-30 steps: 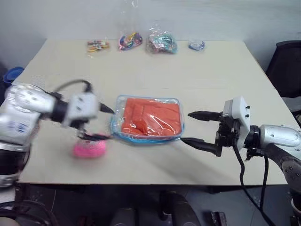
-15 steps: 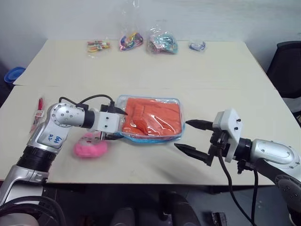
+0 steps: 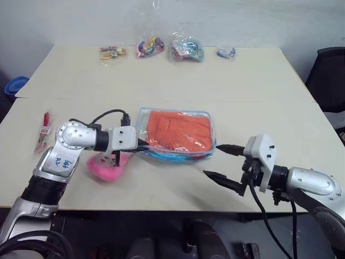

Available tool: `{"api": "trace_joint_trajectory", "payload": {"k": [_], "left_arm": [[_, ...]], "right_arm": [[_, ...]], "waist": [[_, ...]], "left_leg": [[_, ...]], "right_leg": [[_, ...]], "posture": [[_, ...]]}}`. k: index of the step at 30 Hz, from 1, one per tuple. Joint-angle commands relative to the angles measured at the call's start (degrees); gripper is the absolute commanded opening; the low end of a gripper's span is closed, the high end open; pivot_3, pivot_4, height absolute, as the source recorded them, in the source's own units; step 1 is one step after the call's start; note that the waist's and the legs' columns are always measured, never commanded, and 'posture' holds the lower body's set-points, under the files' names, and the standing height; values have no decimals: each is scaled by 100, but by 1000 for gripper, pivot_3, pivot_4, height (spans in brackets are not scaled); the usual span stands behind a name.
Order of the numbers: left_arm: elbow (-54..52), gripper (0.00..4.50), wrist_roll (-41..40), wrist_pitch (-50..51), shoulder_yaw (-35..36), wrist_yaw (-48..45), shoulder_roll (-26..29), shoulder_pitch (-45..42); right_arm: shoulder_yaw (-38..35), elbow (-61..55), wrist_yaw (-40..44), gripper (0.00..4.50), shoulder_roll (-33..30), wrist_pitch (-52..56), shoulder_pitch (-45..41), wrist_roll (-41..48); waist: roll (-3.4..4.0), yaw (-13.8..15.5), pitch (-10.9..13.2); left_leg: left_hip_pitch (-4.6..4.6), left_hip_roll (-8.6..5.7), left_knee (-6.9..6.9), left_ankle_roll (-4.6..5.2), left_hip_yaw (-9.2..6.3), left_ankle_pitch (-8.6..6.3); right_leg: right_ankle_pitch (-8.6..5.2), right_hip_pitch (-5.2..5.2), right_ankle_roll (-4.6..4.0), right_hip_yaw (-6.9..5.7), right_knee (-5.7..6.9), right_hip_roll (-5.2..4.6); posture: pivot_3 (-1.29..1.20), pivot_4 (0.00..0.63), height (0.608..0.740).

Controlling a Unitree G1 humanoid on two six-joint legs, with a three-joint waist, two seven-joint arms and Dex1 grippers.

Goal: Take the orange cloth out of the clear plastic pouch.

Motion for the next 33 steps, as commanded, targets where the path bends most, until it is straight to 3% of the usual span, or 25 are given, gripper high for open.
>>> {"api": "trace_joint_trajectory", "payload": {"k": [1, 5, 12, 19, 23, 33], "left_arm": [[-745, 0, -386, 1434, 231, 642, -268, 46], [-1246, 0, -735, 2578, 464, 1397, -819, 81], [-1643, 0, -653, 2589, 233, 1610, -914, 295], [-1719, 0, -609, 2443, 158, 1584, -809, 351], [-1727, 0, -612, 2421, 166, 1624, -805, 325], [-1756, 0, -648, 2362, 217, 1591, -741, 293]], "right_arm": [[194, -103, 139, 4112, -99, -377, 57, -338], [896, 198, 236, 2904, -227, -1172, 101, -1466], [2010, 1595, -120, 655, 292, -2254, -806, -3079], [2478, 2391, -162, 655, 643, -2806, -1499, -3872], [2681, 2744, -218, 1862, 632, -3191, -1634, -4388], [2809, 3129, -17, 1862, 499, -3899, -1750, -5033]], "waist": [[0, 3, 0], [-7, 15, 0], [-9, -24, 1], [-8, -6, 1], [-9, -6, 1], [-8, -16, 1]], "left_leg": [[2, 0, 0, 0, 0, 0], [5, -7, 1, 0, -4, 4], [16, -10, -1, -8, 8, 8], [16, -8, -3, -31, 2, 23], [14, -9, -2, -30, 2, 23], [13, -8, -4, -29, 1, 24]], "right_leg": [[0, 1, 0, 1, 2, 0], [0, 8, 1, 6, 4, 1], [2, 5, 3, 20, 8, 2], [7, 2, -11, 18, 11, 6], [7, 3, -11, 18, 8, 4], [7, 1, -12, 15, 9, 4]], "posture": [[0, 150, 740], [0, 150, 740], [0, 150, 740], [0, 150, 740], [0, 150, 740], [0, 150, 740]]}}
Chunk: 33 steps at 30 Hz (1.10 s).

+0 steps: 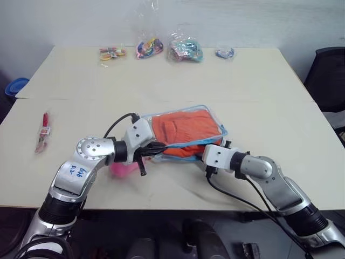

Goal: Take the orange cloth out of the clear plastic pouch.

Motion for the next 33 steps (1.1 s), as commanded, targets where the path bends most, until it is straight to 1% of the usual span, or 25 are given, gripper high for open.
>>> {"api": "trace_joint_trajectory", "payload": {"k": [1, 3, 4, 6, 10, 14, 19, 22, 23, 25, 26, 27, 30, 31, 33], "left_arm": [[-167, 0, -48, -180, 122, -17, 81, -72], [-159, 0, -40, -210, 113, -25, 88, -83], [-157, 0, -46, -206, 109, -26, 84, -102], [-165, 0, -73, -210, 104, -35, 82, -125], [-220, 0, -113, -212, 88, -51, 81, -103], [-307, 0, -169, -186, 76, -55, 72, -60], [-298, 0, -184, -198, 89, -57, 93, -68], [-249, 0, -167, -220, 85, -53, 87, -108], [-236, 0, -161, -227, 86, -49, 85, -121], [-207, 0, -147, -246, 86, -44, 81, -142], [-187, 0, -141, -254, 89, -38, 78, -153], [-169, 0, -136, -260, 91, -34, 74, -159], [-141, 0, -122, -285, 84, -29, 69, -161], [-129, 0, -119, -293, 78, -28, 62, -165], [-107, 0, -111, -307, 64, -17, 45, -178]], "right_arm": [[56, 38, 95, 1862, -165, -621, -107, -451], [69, 104, 159, 1862, -166, -701, -148, -509], [72, 179, 113, 2206, -126, -751, -212, -609], [75, 360, 30, 2636, -39, -835, -353, -812], [128, 676, -17, 3941, 100, -988, -545, -1100], [176, 1047, -119, 3941, 379, -1028, -746, -1305], [319, 1462, -308, 3941, 520, -1296, -1006, -1757], [447, 1774, -334, 3344, 562, -1493, -1175, -1984], [456, 1836, -331, 3068, 588, -1522, -1184, -1996], [440, 1885, -283, 3009, 634, -1514, -1153, -1951], [461, 1891, -289, 2727, 622, -1556, -1145, -2002], [475, 1894, -300, 2668, 616, -1575, -1141, -2048], [448, 1853, -285, 1964, 668, -1527, -1114, -2021], [440, 1832, -255, 1829, 688, -1495, -1104, -1990], [435, 1786, -200, 1829, 704, -1462, -1069, -1965]], "waist": [[0, 1, 0], [0, 3, 0], [0, 4, 0], [0, -6, 0], [0, -7, 0], [0, -8, 0], [0, -17, 0], [0, -14, 0], [0, -14, 0], [0, -16, 0], [0, -18, 0], [0, -18, 0], [0, -19, 0], [0, -23, 0], [0, -28, 0]], "left_leg": [[0, 0, 0, 0, 0, 0], [-1, 0, 0, 0, 0, 0], [-1, 0, 1, 0, 0, 0], [0, 0, 0, 0, 0, 0], [1, 0, 1, 0, 1, 0], [2, 0, 1, 0, 1, 0], [4, 0, 1, 0, 2, 1], [4, 0, 1, -1, 2, 2], [4, 0, 1, -1, 2, 2], [5, 0, 1, -1, 2, 2], [6, 0, 1, -1, 2, 2], [6, 1, 1, -1, 2, 2], [7, 0, 1, -1, 2, 2], [7, 1, 1, -2, 2, 3], [7, 1, 1, -2, 2, 3]], "right_leg": [[0, 0, 0, 0, 0, 0], [0, 0, 0, 0, -1, 0], [0, 0, 0, 0, -1, 0], [0, 0, 0, 0, -1, 0], [1, 0, -1, 0, 1, 0], [1, 1, -2, 1, 1, 0], [1, 2, -2, 2, 2, 0], [2, 2, -3, 2, 3, 0], [2, 2, -3, 2, 2, 0], [2, 2, -3, 2, 2, 0], [2, 3, -3, 2, 2, 0], [2, 4, -3, 2, 2, 0], [2, 4, -3, 3, 3, 0], [2, 4, -4, 3, 3, 0], [3, 4, -5, 3, 4, 0]], "posture": [[0, 150, 740], [0, 150, 740], [0, 150, 740], [0, 150, 740], [0, 150, 740], [0, 150, 740], [0, 150, 740], [0, 150, 740], [0, 150, 740], [0, 150, 740], [0, 150, 740], [0, 150, 740], [0, 150, 740], [0, 150, 740], [0, 150, 740]]}}
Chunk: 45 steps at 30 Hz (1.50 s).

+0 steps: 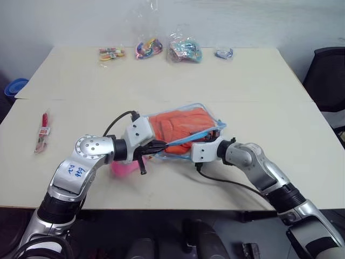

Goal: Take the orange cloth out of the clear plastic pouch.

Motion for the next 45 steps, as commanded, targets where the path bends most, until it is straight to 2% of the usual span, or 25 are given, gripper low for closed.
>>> {"api": "trace_joint_trajectory", "payload": {"k": [1, 16, 17, 21, 26, 40, 45], "left_arm": [[-84, 0, -36, -157, 57, 7, -18, -121], [115, 0, 52, -309, -22, 25, -38, -201], [115, 0, 55, -313, -24, 28, -40, -199], [146, 0, 67, -338, -28, 18, -44, -220], [267, 0, 119, -392, -34, 26, -59, -300], [520, 0, 357, -565, -161, 131, -177, -359], [879, 0, 638, -781, -309, 265, -285, -476]], "right_arm": [[6, -43, 144, 1829, 36, 97, 135, -22], [-144, -294, 160, 1829, 131, 364, 269, 65], [-189, -351, 207, 1622, 162, 426, 307, 166], [-214, -495, 345, 1622, 144, 506, 375, 218], [-193, -602, 456, 44, 122, 527, 398, 149], [-387, -1175, 875, 44, 41, 945, 552, 393], [-685, -1998, 1309, 44, 33, 1752, 710, 956]], "waist": [[0, 0, 0], [0, 13, 0], [0, 15, 0], [0, 17, 0], [0, 17, 0], [0, 21, 0], [0, 33, 0]], "left_leg": [[0, 0, 0, 0, 0, 0], [-1, 0, 0, 0, -1, 0], [-1, 0, -1, 0, -1, 0], [-2, 1, -1, 0, -2, 0], [-4, 0, 0, 0, -2, 0], [-6, 0, -2, 1, -3, 0], [-9, 0, -2, 1, -5, 0]], "right_leg": [[0, 0, 0, 0, 0, 0], [0, -1, 0, -1, -1, 0], [0, 0, 0, -1, -2, 0], [0, -1, 0, -1, -3, 0], [0, -2, 0, -2, -3, 0], [0, -3, 0, -3, -5, 0], [0, -5, 0, -4, -5, 0]], "posture": [[0, 150, 740], [0, 150, 740], [0, 150, 740], [0, 150, 740], [0, 150, 740], [0, 150, 740], [0, 150, 740]]}}
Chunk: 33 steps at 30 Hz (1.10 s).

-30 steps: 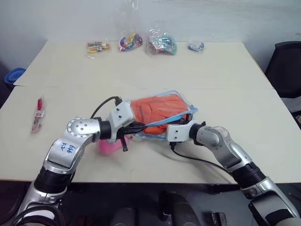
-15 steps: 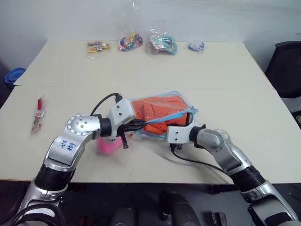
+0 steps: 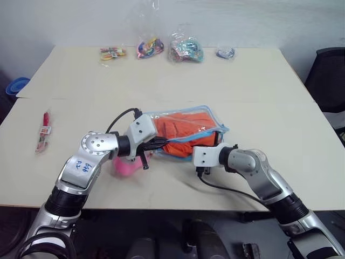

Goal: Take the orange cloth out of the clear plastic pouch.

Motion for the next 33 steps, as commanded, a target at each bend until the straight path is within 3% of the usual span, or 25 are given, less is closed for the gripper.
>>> {"api": "trace_joint_trajectory", "payload": {"k": [1, 4, 9, 13, 17, 23, 28, 33], "left_arm": [[216, 0, 250, -212, -56, 192, -123, -252], [471, 0, 310, -224, -104, 303, -362, -499], [762, 0, 334, -206, -142, 366, -740, -852], [1028, 0, 642, -588, -354, 279, -671, -853], [1415, 0, 993, -1119, -500, 258, -530, -775], [1827, 0, 1325, -1758, -644, 188, -446, -650], [1870, 0, 1337, -2023, -642, -7, -429, -571], [1776, 0, 1288, -2167, -587, -268, -292, -438]], "right_arm": [[-390, -1037, 533, 44, -22, 713, 190, 714], [-570, -1914, 1061, 44, -148, 1332, 483, 1388], [-499, -2375, 1245, 44, -582, 1313, 745, 1355], [-913, -2728, 1426, 44, -924, 1479, 881, 1719], [-1918, -3251, 1872, 44, -1549, 2057, 1022, 2537], [-4125, -3773, 2680, 44, -2517, 4084, 816, 4813], [-4760, -2473, 2393, 44, -3263, 3719, 616, 4478], [-4484, -574, 1161, 44, -2973, 2469, 508, 3537]], "waist": [[0, 19, 0], [0, 39, 0], [0, 42, 0], [0, 16, 0], [-1, 31, 1], [-2, 47, 2], [-3, 80, 2], [-3, 93, 2]], "left_leg": [[-1, 0, 0, 0, -1, 0], [-9, 1, 0, 1, -13, -1], [-16, -2, 1, 7, -18, -4], [-13, -2, -2, 7, -15, -4], [-11, -2, 0, 6, -15, -3], [-12, 1, -2, 7, -21, -4], [-11, 2, -3, 20, -19, -10], [-10, -2, -5, 25, -1, -11]], "right_leg": [[0, 0, 0, -1, 0, 0], [0, -1, 0, -12, -5, -1], [3, 1, 6, -20, -15, -4], [4, 1, 7, -20, -14, -2], [4, 2, 7, -20, -13, -2], [4, 2, 6, -22, -17, -3], [4, 7, 7, -22, -26, -5], [8, 4, 12, -9, -27, -9]], "posture": [[0, 150, 740], [0, 150, 740], [0, 150, 740], [0, 150, 740], [0, 150, 740], [0, 150, 740], [0, 150, 740], [0, 150, 740]]}}
